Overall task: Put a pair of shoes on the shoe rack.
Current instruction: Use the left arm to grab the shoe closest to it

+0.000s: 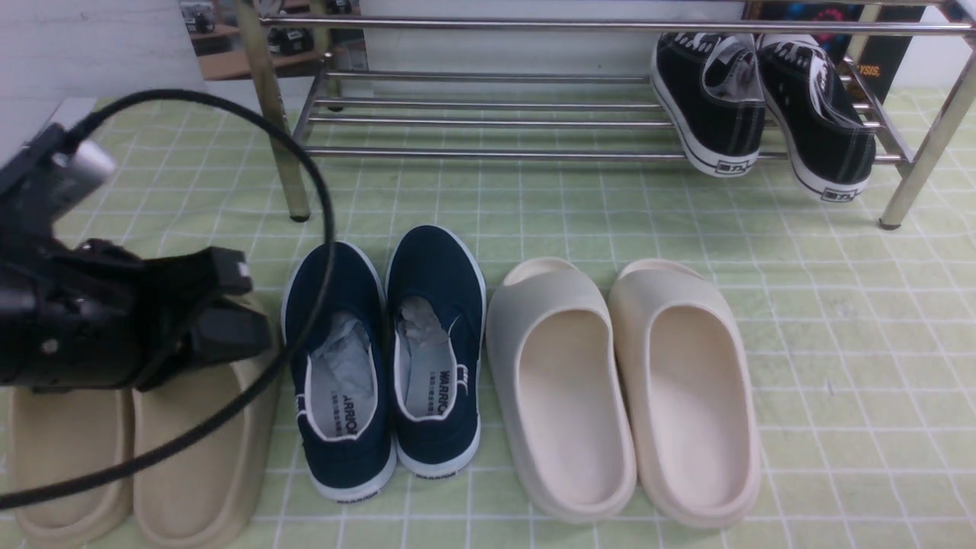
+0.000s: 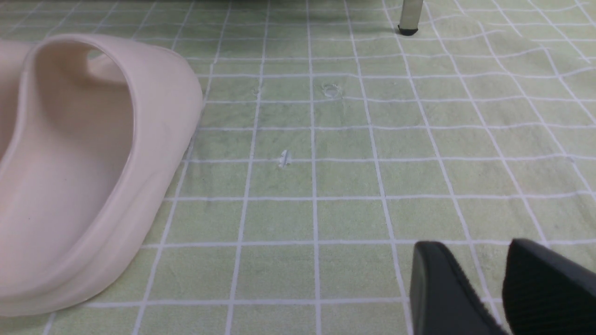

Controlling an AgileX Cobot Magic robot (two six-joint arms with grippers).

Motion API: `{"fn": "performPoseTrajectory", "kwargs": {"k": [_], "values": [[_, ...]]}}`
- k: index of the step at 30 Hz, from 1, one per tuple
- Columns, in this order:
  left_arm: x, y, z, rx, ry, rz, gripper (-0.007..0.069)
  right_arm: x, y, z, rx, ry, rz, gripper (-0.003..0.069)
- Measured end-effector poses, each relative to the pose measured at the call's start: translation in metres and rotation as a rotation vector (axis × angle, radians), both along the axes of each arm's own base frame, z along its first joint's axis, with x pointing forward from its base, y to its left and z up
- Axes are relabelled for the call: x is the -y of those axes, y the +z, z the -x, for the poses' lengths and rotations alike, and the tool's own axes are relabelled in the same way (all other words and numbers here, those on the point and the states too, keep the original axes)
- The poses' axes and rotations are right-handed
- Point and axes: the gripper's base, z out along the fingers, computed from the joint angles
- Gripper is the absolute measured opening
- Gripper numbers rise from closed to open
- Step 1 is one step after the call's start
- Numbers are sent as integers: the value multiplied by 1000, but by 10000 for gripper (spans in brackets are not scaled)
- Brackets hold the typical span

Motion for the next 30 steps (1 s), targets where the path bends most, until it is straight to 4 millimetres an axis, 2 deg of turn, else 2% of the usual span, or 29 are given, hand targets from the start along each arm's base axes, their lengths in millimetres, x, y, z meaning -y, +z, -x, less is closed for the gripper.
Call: {"fn": "performPoseTrajectory", "kwargs": {"k": [4, 6, 7, 9, 11, 13, 17, 18, 19, 20, 22, 25, 26, 27, 28, 30], "values": [[27, -12, -15, -73, -70, -48, -13, 0, 0, 0, 0, 0, 0, 244], [34, -16, -18, -91, -85, -87, -13, 0, 0, 0, 0, 0, 0, 244], [42, -24, -25, -136, -73, -131, -13, 0, 0, 0, 0, 0, 0, 244], [47, -31, -31, -169, -59, -183, -12, 0, 0, 0, 0, 0, 0, 244], [52, -42, -41, -196, -35, -275, 22, 0, 0, 0, 0, 0, 0, 244], [54, -52, -48, -216, -2, -322, 94, 0, 0, 0, 0, 0, 0, 244], [56, -69, -62, -228, 50, -348, 297, 0, 0, 0, 0, 0, 0, 244], [56, -70, -62, -229, 51, -348, 305, 0, 0, 0, 0, 0, 0, 244], [58, -76, -66, -234, 57, -350, 358, 0, 0, 0, 0, 0, 0, 244], [58, -80, -68, -240, 63, -351, 377, 0, 0, 0, 0, 0, 0, 244], [60, -89, -73, -247, 72, -355, 382, 0, 0, 0, 0, 0, 0, 244], [61, -97, -78, -260, 80, -363, 344, 0, 0, 0, 0, 0, 0, 244], [62, -102, -80, -269, 84, -367, 310, 0, 0, 0, 0, 0, 0, 244], [62, -111, -83, -286, 90, -379, 217, 0, 0, 0, 0, 0, 0, 244], [62, -111, -84, -287, 90, -379, 206, 0, 0, 0, 0, 0, 0, 244], [63, -116, -85, -299, 92, -386, 91, 0, 0, 0, 0, 0, 0, 244]]}}
